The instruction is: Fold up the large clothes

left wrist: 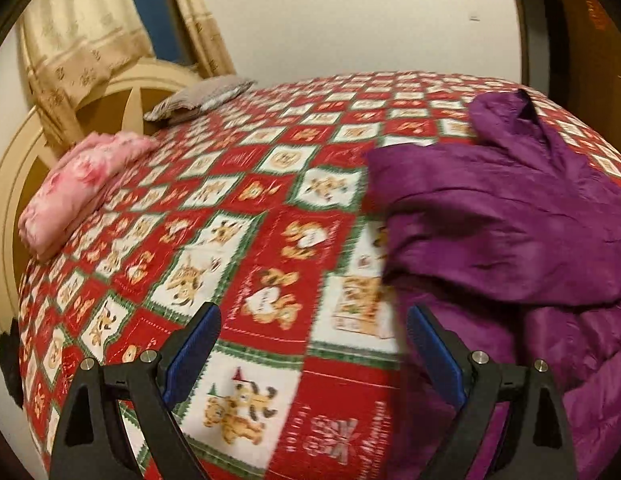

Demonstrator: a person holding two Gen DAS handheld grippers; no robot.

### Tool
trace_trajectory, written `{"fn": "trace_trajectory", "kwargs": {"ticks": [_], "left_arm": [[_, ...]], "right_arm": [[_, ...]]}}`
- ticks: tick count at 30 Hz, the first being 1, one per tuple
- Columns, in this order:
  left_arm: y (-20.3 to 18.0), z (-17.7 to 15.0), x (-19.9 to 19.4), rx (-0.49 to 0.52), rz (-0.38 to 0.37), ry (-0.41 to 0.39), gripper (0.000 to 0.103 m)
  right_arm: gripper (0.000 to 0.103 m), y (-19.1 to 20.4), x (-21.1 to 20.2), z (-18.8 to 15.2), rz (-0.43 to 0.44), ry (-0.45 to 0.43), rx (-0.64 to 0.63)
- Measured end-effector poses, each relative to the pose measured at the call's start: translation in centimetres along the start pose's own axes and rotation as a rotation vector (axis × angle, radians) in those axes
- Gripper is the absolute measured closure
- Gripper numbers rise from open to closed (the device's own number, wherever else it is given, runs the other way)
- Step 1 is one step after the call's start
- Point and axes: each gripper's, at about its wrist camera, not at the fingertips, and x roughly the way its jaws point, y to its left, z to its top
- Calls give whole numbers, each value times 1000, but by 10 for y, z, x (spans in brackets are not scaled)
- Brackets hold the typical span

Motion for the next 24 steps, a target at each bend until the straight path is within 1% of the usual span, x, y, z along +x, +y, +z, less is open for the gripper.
{"fn": "trace_trajectory", "kwargs": {"ticks": [1, 3, 5, 6, 7, 8, 9, 12, 14, 15, 16, 18, 20, 21, 22, 24], "left_arm": [[3, 2, 4, -16, 4, 14, 9], [5, 8, 6, -42, -15, 27, 9], [2, 16, 5, -55, -28, 20, 9], [-2, 22, 3, -54, -40, 9, 9], [-9, 30, 0, -46, -50, -6, 9], [-15, 37, -2, -37, -55, -19, 9], [-23, 47, -4, -27, -63, -37, 9], [-41, 71, -1, -20, -81, -64, 9], [-55, 83, 7, -8, -89, -65, 9], [-65, 88, 14, 7, -92, -65, 9], [-73, 91, 20, 25, -90, -59, 9], [-88, 92, 37, 58, -62, -35, 9], [-102, 89, 56, 77, -73, 11, 9], [-108, 87, 63, 88, -69, 27, 9], [-112, 84, 69, 95, -60, 37, 9], [-118, 76, 77, 95, -64, 53, 9]], "right_arm": [[93, -4, 1, -1, -21, 4, 8], [93, -7, 7, -1, -37, 24, 8], [90, -8, 10, -1, -70, 30, 15], [89, -9, 10, -1, -64, 31, 26], [86, -9, 9, 1, -77, 25, 27], [68, -8, 8, 3, -104, 20, 23], [60, -10, 2, 4, -122, 3, 32], [60, -19, -15, 11, -196, -37, 76], [58, -18, -27, 17, -216, -81, 94], [58, -15, -32, 21, -200, -101, 93], [58, -9, -32, 26, -193, -103, 78], [57, 3, -29, 35, -184, -104, 59], [57, 14, -23, 41, -124, -118, 55], [57, 18, -17, 44, -75, -128, 44], [57, 25, -9, 47, -57, -127, 18], [57, 32, 12, 47, -66, -98, -12]]}}
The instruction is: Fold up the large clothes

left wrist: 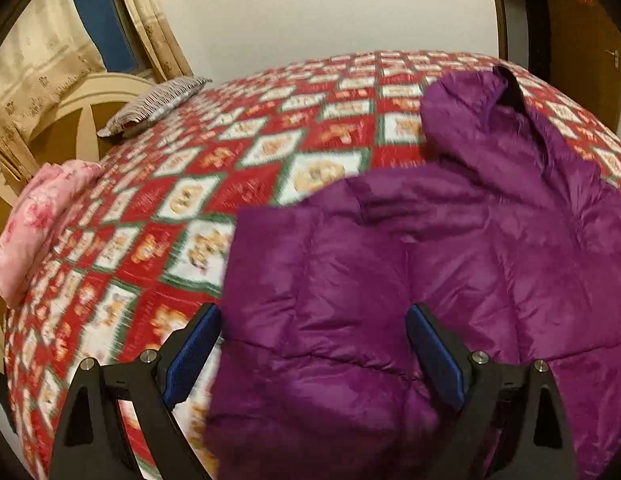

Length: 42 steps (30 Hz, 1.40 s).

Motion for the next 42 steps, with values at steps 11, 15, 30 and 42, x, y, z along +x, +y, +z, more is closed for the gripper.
{"fn": "trace_trajectory", "kwargs": {"ticks": [11, 15, 30, 42], "left_arm": [[-15, -14, 10, 18, -2, -26, 8], [-14, -15, 11, 14, -7, -25, 7], [16, -21, -20, -74, -63, -6, 7], [-12, -38, -11, 12, -51, -27, 6]], "right_arm": [[58, -17, 57, -28, -32, 60, 32], [58, -13, 60, -32, -45, 50, 23], [46, 39, 10, -19, 74, -25, -90], [46, 57, 49, -50, 61, 63, -155]]}}
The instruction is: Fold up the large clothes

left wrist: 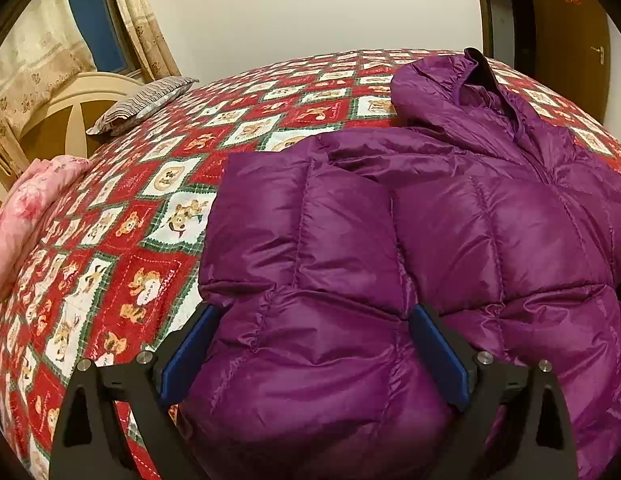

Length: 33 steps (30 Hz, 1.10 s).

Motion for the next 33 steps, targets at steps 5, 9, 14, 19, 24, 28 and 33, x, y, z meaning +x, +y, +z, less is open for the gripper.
{"fn": "trace_trajectory", "kwargs": {"ticks": [5, 9, 14, 19, 24, 28, 33], "left_arm": [[0, 0, 1, 1, 8, -7, 5], [0, 0, 1, 1, 9, -7, 5], [0, -1, 1, 1, 8, -6, 5], [-1, -2, 2, 3, 9, -4, 5], [-1, -1, 3, 5, 12, -4, 4], [-2, -1, 4, 10, 17, -2, 4], [0, 0, 4, 2, 2, 4, 4]], "right_arm": [[46, 3, -2, -3, -12, -6, -6], [46, 4, -1, -3, -20, -8, -9], [45, 5, -1, -4, -21, -10, -7], [45, 5, 0, -4, -24, -9, -10], [45, 5, 0, -4, -24, -10, -10], [45, 5, -1, -4, -25, -9, -12], [45, 5, 0, -4, -26, -9, -12]]}}
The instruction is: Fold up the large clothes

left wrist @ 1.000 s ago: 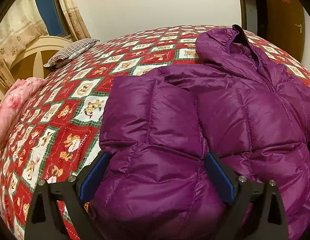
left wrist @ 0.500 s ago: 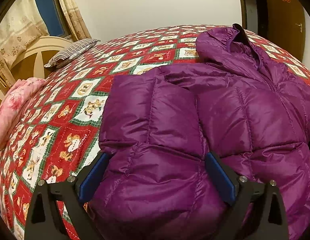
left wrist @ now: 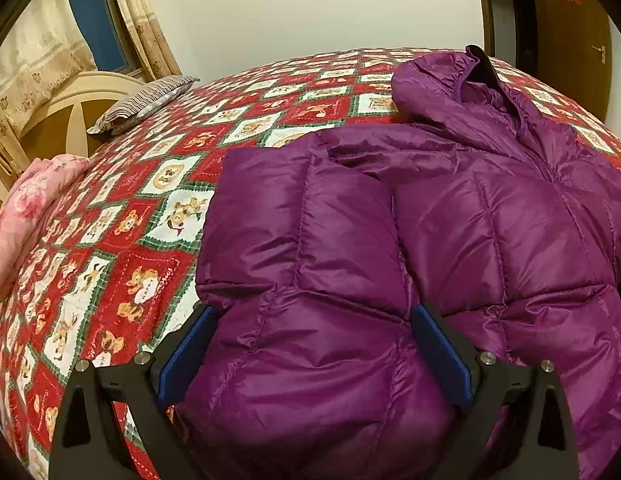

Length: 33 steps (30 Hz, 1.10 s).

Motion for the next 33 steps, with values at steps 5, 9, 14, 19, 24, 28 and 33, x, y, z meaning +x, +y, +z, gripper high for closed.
{"fn": "trace_trajectory", "kwargs": {"ticks": [5, 9, 14, 19, 24, 28, 33], "left_arm": [[1, 0, 0, 7, 5, 3, 4], [3, 12, -8, 51, 31, 51, 4], [17, 42, -44, 64, -4, -45, 4], [-3, 97, -22, 105, -87, -40, 4], [-26, 173, 37, 67, -135, -17, 4], [-44, 224, 92, 41, -168, 35, 5], [-63, 257, 156, 0, -243, 96, 5]], "right_arm": [[45, 0, 0, 0, -1, 2, -1], [45, -2, 0, 4, 15, 29, -13], [33, -19, -16, 20, 149, 84, -24], [25, -44, -17, 59, 149, 23, -25], [25, -75, 31, 121, 160, 40, 74], [25, -87, 74, 170, 153, 41, 112], [25, -97, 142, 216, 172, 84, 186]]}}
